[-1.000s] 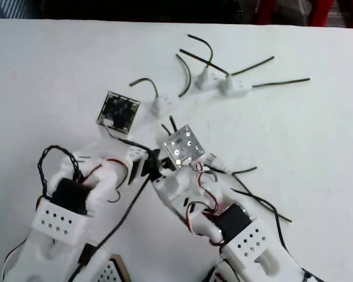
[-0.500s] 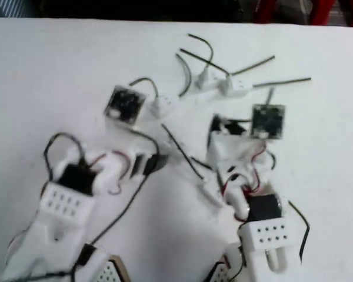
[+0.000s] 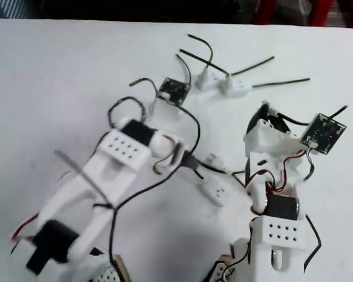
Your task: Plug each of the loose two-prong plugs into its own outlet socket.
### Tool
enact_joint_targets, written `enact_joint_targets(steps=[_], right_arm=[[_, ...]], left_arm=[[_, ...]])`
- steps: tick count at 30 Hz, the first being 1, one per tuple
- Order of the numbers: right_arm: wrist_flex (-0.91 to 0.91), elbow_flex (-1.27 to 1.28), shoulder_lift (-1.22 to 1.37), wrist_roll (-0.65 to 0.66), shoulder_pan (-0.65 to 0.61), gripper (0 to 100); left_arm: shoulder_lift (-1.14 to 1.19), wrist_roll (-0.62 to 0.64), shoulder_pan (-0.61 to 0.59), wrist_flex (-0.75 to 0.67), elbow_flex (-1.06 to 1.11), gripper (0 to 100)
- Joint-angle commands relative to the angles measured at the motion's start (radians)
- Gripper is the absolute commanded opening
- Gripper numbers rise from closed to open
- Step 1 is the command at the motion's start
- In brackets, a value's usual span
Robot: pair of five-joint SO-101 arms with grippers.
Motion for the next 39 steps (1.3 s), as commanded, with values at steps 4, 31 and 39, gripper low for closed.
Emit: enact_joint_targets(steps=[4,31,39], right_arm=[[-0.018,-0.012,-0.013,-0.008,0.008,1.8],[-0.012,-0.011,-0.013,-0.008,0.008,1.8],[-0.016,-0.011,-0.016,-0.008,0.013,1.8]], left_arm=[[0.188,0.083,0.039,0.008,-0.152,35],[0.283,-0.150,-0.143,0.203,-0.322,2],[0.180,-0.423,-0.117,0.226,-0.324,19]])
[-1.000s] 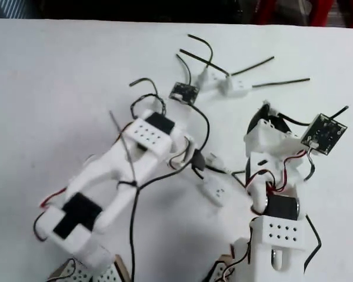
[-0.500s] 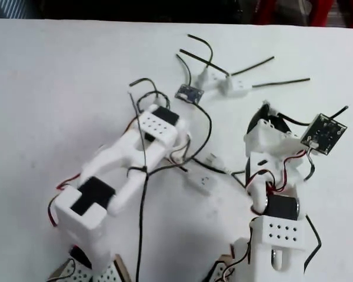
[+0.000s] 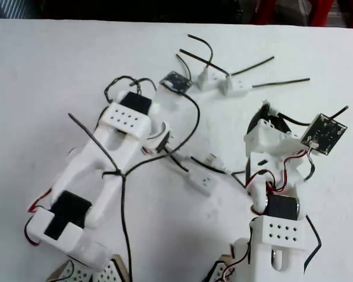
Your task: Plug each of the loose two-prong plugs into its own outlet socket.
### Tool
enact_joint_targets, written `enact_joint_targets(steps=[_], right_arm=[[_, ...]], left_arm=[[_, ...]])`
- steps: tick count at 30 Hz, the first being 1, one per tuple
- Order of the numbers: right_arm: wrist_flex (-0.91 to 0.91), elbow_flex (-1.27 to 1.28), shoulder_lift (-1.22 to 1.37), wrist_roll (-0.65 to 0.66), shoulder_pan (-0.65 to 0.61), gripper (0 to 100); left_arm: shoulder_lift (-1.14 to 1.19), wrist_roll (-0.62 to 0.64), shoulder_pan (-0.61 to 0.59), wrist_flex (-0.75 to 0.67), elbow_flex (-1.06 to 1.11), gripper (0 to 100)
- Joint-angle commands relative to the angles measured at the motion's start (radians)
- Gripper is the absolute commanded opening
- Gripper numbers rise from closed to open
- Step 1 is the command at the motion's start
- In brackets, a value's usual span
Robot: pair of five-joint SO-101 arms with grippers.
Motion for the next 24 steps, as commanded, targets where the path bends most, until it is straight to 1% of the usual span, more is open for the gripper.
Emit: enact_joint_targets(steps=[1,3,5,7,8,9,11,15,18,21,24], right_arm=[[-0.016,-0.011,-0.016,-0.006,0.013,1.8],[-0.016,-0.011,-0.015,-0.006,0.015,1.8],[-0.016,-0.011,-0.015,-0.006,0.015,1.8],[-0.016,-0.011,-0.015,-0.006,0.015,1.8],[-0.016,-0.011,-0.015,-0.006,0.015,1.8],[-0.016,-0.011,-0.015,-0.006,0.015,1.8],[-0.016,-0.011,-0.013,-0.006,0.015,1.8],[-0.013,-0.011,-0.013,-0.005,0.015,1.8],[-0.012,-0.011,-0.013,-0.003,0.015,1.8],[-0.012,-0.011,-0.013,-0.003,0.013,1.8],[-0.012,-0.011,-0.013,-0.003,0.013,1.8]], left_arm=[[-0.059,-0.048,0.008,-0.006,-0.040,24],[-0.059,0.017,0.008,-0.031,-0.038,31],[-0.059,0.129,0.018,-0.074,-0.038,34],[-0.058,0.215,0.019,-0.137,-0.038,34],[-0.058,0.221,0.015,-0.166,-0.038,35],[-0.058,0.201,0.010,-0.193,-0.038,35],[-0.041,0.110,0.008,-0.226,-0.040,34],[0.054,-0.180,0.019,-0.253,-0.052,34],[0.150,-0.344,0.007,-0.262,-0.091,34],[0.232,-0.468,-0.008,-0.262,-0.157,34],[0.294,-0.539,-0.008,-0.261,-0.241,34]])
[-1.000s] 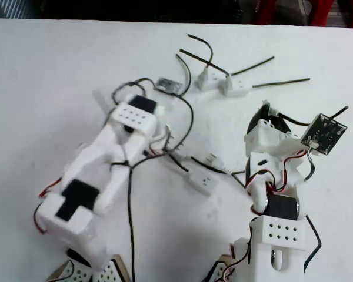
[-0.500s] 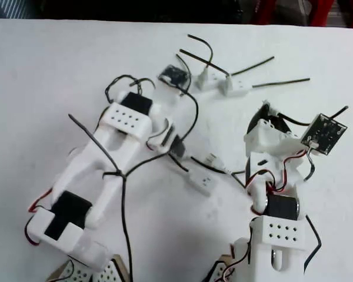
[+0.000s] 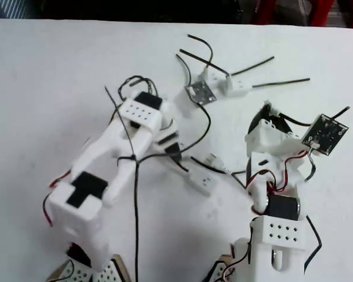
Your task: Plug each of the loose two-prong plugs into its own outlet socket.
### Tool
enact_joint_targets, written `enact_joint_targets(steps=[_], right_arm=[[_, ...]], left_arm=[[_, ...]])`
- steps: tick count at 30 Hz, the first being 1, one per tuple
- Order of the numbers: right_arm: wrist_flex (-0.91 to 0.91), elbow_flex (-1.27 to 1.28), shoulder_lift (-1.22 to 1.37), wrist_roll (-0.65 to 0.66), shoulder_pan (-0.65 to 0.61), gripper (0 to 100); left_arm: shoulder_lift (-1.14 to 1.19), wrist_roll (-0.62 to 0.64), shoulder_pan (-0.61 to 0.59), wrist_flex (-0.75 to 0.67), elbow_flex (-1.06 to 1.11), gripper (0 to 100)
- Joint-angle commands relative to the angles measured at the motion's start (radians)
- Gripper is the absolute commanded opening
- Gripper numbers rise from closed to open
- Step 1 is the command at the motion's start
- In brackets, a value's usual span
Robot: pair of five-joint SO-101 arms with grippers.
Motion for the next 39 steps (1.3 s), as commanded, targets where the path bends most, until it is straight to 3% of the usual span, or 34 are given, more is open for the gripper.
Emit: enact_joint_targets(steps=[1,13,25,28,32,36,39], right_arm=[[-0.012,-0.011,-0.013,-0.003,0.005,1.8],[-0.012,-0.011,-0.013,-0.002,0.002,1.8],[-0.010,-0.011,-0.013,0.000,0.002,1.8],[-0.010,-0.011,-0.013,0.000,0.004,1.8],[-0.010,-0.011,-0.013,0.000,0.002,1.8],[-0.010,-0.011,-0.013,0.000,0.001,1.8],[-0.010,-0.011,-0.013,0.000,0.002,1.8]], left_arm=[[0.038,-0.084,-0.007,-0.012,-0.124,34],[0.189,-0.232,0.027,0.009,-0.201,34],[0.183,-0.258,0.030,0.020,-0.192,19],[0.143,-0.255,0.028,0.097,-0.199,18],[0.041,-0.166,0.027,0.143,-0.193,21],[-0.001,-0.167,0.021,0.147,-0.199,34],[0.002,-0.181,0.030,0.086,-0.192,36]])
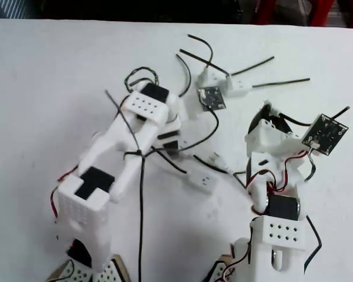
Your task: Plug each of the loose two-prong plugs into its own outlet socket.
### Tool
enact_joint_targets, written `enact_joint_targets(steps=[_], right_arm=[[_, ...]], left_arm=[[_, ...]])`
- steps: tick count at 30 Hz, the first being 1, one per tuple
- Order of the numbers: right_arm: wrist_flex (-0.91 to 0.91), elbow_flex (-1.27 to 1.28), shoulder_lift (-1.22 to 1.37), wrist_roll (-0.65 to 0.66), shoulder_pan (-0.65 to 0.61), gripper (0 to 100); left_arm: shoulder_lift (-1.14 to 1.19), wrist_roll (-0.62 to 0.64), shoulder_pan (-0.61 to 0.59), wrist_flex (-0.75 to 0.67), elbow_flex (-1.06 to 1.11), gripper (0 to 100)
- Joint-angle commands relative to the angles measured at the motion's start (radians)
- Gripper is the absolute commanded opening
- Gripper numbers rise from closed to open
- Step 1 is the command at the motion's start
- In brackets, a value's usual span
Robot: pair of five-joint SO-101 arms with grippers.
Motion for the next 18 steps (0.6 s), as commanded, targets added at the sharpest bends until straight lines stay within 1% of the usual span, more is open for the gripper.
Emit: enact_joint_targets(steps=[1,4,10,15,18], right_arm=[[-0.010,-0.009,-0.013,0.000,0.004,1.8],[-0.010,-0.008,-0.013,0.000,0.004,1.8],[-0.013,-0.002,-0.013,0.000,0.001,1.9],[-0.013,-0.002,-0.013,0.000,0.001,1.9],[-0.013,-0.002,-0.013,0.000,0.001,1.9]], left_arm=[[-0.056,-0.034,0.013,-0.066,-0.026,36],[-0.010,-0.117,0.031,-0.084,-0.037,36],[0.102,-0.215,0.071,-0.077,-0.132,32],[0.193,-0.249,0.091,-0.077,-0.192,31],[0.231,-0.262,0.085,-0.077,-0.201,29]])
